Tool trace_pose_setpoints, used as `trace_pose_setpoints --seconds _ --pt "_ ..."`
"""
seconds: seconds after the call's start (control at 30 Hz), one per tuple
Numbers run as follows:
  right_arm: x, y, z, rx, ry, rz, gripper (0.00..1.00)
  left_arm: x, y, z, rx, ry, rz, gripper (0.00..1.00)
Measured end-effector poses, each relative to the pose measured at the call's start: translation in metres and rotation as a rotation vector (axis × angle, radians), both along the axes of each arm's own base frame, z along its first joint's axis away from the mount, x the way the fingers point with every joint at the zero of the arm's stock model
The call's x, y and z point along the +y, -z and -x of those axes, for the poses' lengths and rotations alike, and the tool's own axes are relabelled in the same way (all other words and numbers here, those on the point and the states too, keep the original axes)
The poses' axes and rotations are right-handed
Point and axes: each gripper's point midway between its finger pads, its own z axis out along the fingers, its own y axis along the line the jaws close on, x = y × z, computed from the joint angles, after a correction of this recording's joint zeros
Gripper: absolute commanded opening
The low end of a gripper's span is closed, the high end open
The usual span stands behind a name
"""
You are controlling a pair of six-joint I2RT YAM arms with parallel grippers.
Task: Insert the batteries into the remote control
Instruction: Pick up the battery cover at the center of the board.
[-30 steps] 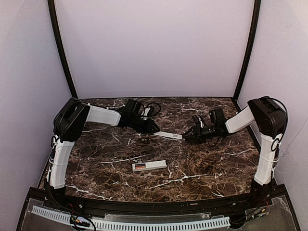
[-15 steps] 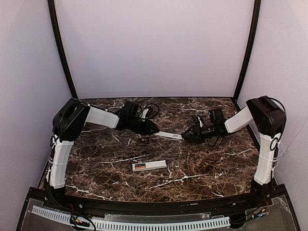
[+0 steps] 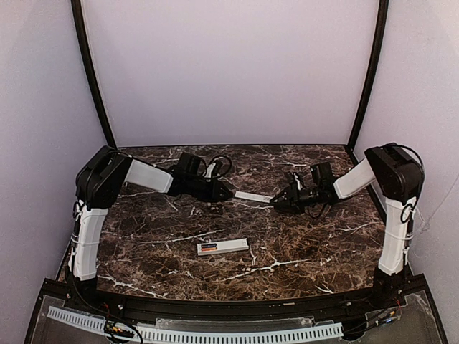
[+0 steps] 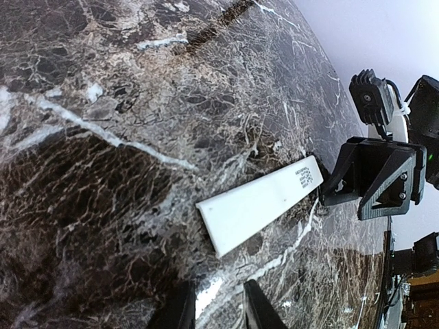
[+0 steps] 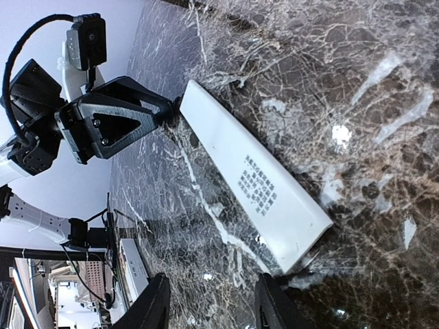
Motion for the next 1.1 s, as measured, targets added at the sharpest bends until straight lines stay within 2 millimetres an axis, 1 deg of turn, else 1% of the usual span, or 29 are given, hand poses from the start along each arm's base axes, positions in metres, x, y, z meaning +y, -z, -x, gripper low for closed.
trace_pose_setpoints --seconds 0.1,0.27,0.4,0.5,0.63,0.73,0.83,0.93,1.1 --pt "0.001 -0.002 -0.004 -0.006 -0.001 -0.005 0.45 0.000 0.000 0.000 0.000 0.001 0.000 0.27" --pt "0.000 -0.003 -0.008 -0.011 0.004 -0.006 0.42 -0.001 -0.003 0.001 -0.004 0.006 0.008 0.37" --pt "-0.009 -0.003 -0.008 -0.013 0.026 0.013 0.42 -0.002 -0.005 0.000 -0.007 0.003 -0.001 0.41" --pt "-0.018 -0.005 -0.014 -0.031 0.053 0.043 0.44 -0.003 -0.007 -0.002 -0.004 -0.003 -0.013 0.42" --pt "-0.024 -0.002 -0.020 -0.039 0.076 0.076 0.43 -0.007 -0.008 -0.006 0.000 -0.007 -0.037 0.42" --pt "-0.023 -0.002 -0.028 -0.049 0.075 0.082 0.43 -0.012 -0.008 -0.011 -0.007 -0.007 -0.047 0.41" --pt "-0.020 0.000 -0.032 -0.049 0.065 0.072 0.42 -0.017 -0.008 -0.011 -0.012 0.002 -0.053 0.41" --pt "-0.018 0.000 -0.033 -0.045 0.053 0.059 0.41 -0.022 -0.008 -0.007 -0.014 0.017 -0.055 0.40" --pt "-0.012 0.000 -0.031 -0.041 0.025 0.029 0.38 -0.032 -0.007 0.004 -0.005 0.047 -0.051 0.37"
